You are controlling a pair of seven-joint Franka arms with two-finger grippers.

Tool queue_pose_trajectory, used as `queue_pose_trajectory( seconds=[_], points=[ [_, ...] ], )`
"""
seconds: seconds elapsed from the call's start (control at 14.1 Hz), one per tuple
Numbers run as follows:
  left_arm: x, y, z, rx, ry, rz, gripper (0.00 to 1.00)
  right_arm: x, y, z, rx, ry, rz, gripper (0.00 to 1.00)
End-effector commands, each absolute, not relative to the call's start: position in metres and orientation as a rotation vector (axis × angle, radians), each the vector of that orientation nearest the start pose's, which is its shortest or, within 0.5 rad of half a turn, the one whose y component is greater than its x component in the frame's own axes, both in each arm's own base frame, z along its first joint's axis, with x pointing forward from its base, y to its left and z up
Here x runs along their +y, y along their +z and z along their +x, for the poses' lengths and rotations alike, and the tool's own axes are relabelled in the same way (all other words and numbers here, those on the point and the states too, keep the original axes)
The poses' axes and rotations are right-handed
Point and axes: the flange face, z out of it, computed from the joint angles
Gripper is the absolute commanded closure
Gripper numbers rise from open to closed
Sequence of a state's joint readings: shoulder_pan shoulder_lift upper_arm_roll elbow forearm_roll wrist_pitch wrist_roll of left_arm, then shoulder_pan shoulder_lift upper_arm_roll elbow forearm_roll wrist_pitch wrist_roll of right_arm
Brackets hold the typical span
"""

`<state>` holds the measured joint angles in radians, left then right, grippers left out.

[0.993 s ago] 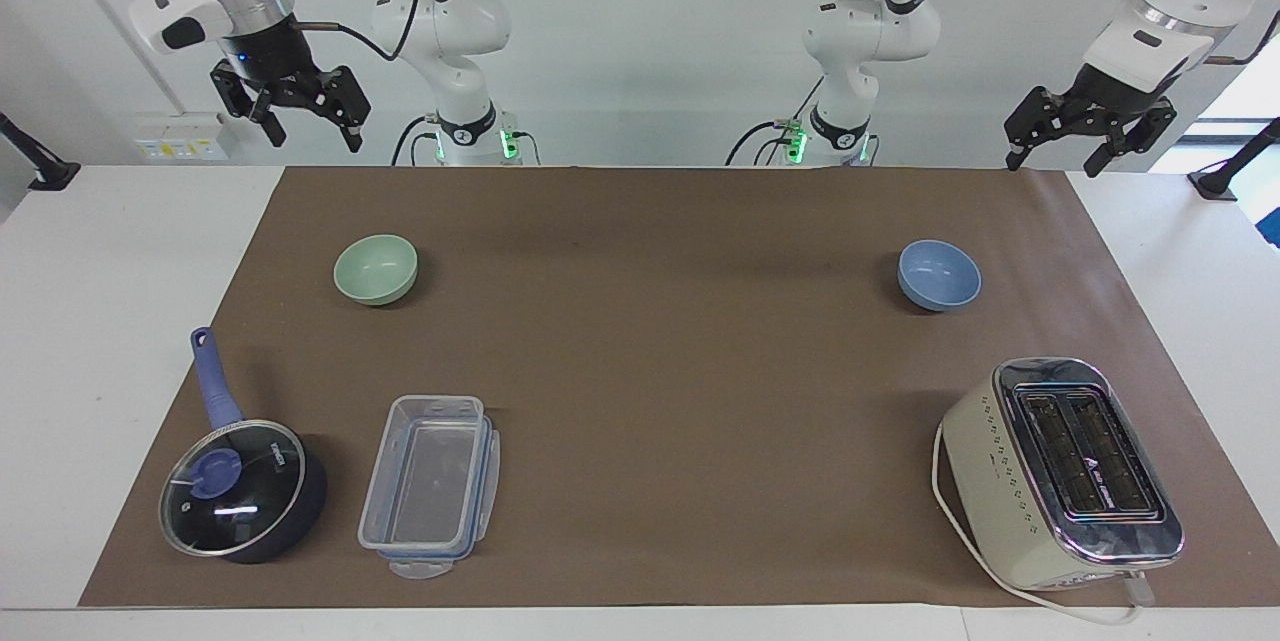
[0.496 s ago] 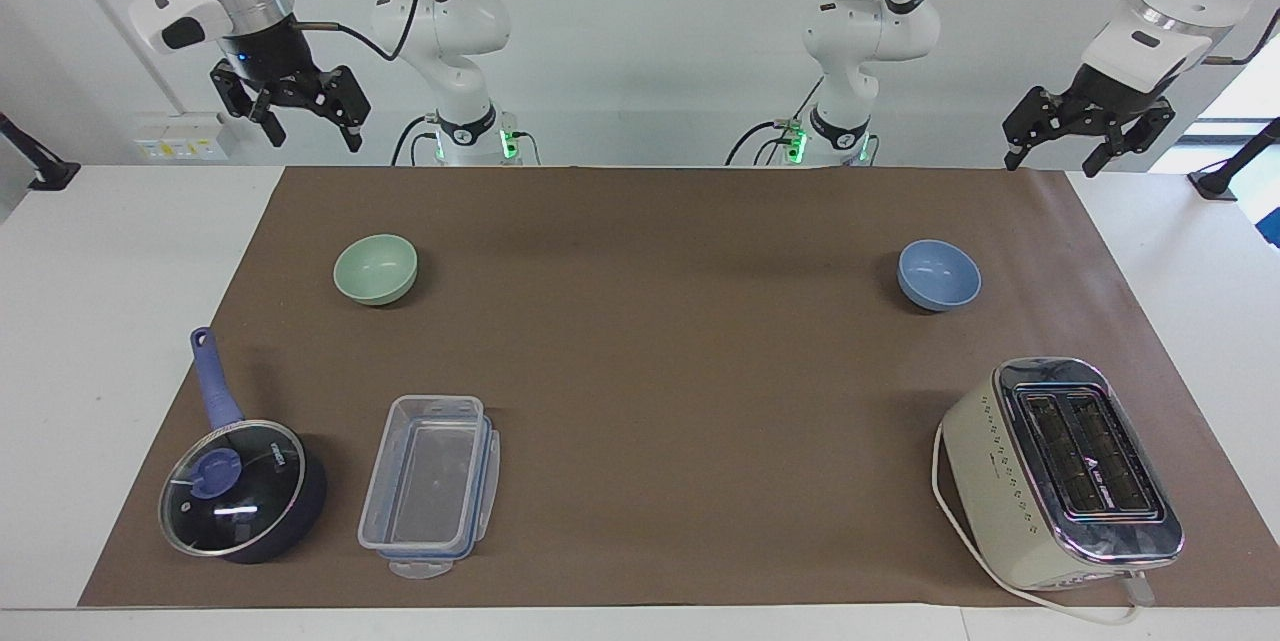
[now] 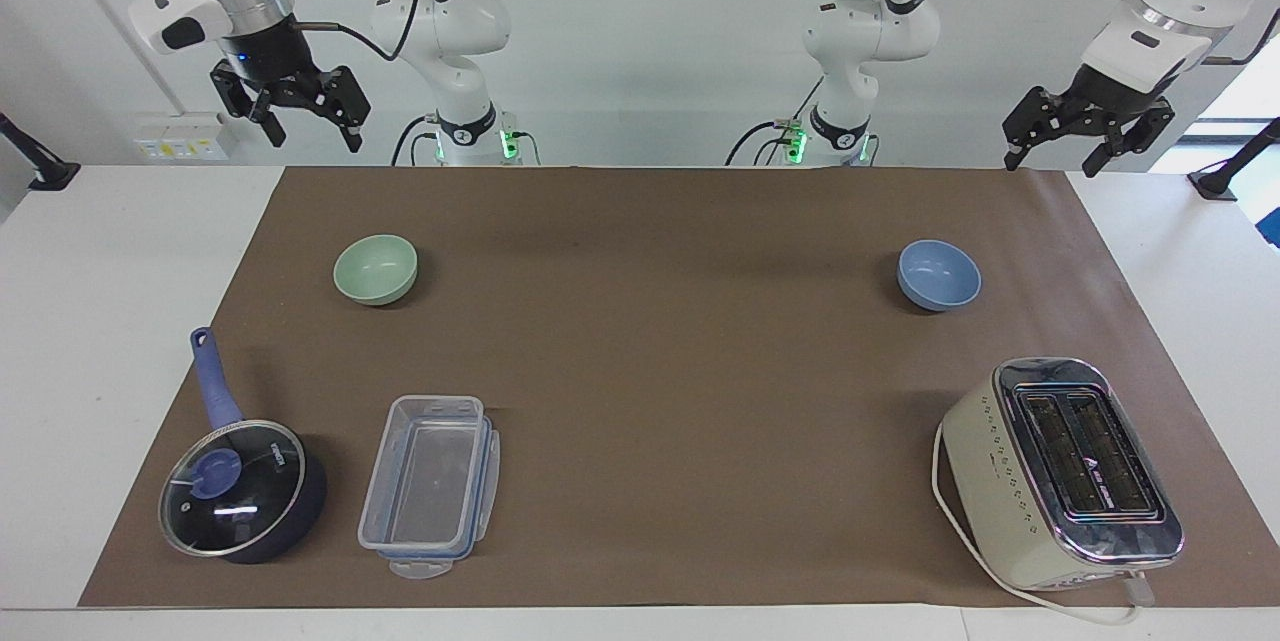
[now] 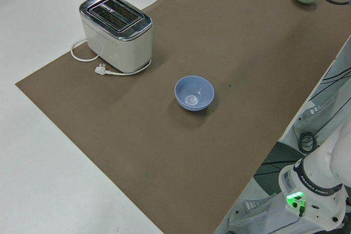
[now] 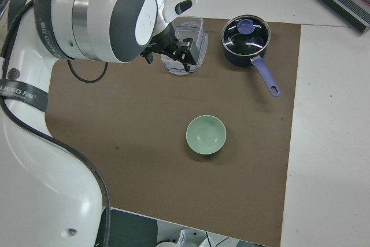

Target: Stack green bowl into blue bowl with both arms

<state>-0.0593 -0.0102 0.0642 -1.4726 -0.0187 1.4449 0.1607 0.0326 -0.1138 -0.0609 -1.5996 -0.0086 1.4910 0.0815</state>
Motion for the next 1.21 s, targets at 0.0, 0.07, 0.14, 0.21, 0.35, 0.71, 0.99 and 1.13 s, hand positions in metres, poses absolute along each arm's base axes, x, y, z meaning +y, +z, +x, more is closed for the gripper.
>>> queue_pose_trajectory(
  seconds=[0.0, 0.07, 0.14, 0.21, 0.35, 0.71, 0.99, 1.13],
  points=[
    [-0.002, 0.666, 0.531, 0.24, 0.04, -3.142, 0.0, -0.019, 0.665, 0.504, 0.147, -0.009, -3.14, 0.0],
    [-0.003, 0.667, 0.532, 0.24, 0.031, -3.141, 0.0, -0.019, 0.665, 0.504, 0.147, -0.009, -3.14, 0.0],
    [-0.007, 0.667, 0.532, 0.255, 0.031, -3.14, 0.0, -0.019, 0.665, 0.504, 0.147, -0.009, -3.14, 0.0],
    [-0.008, 0.667, 0.532, 0.257, 0.031, -3.14, 0.0, -0.019, 0.665, 0.504, 0.147, -0.009, -3.138, 0.0],
    [-0.008, 0.667, 0.532, 0.255, 0.033, -3.14, 0.0, -0.019, 0.665, 0.504, 0.145, -0.009, -3.14, 0.0],
    [-0.008, 0.668, 0.534, 0.276, 0.011, -3.139, 0.0, -0.019, 0.665, 0.504, 0.145, -0.009, -3.14, 0.0],
    [0.002, 0.667, 0.536, 0.255, -0.021, -3.141, 0.0, -0.019, 0.665, 0.504, 0.147, -0.009, -3.14, 0.0],
    [0.009, 0.663, 0.541, 0.238, -0.062, -3.14, 0.0, -0.019, 0.665, 0.504, 0.147, -0.009, -3.14, 0.0]
  ],
)
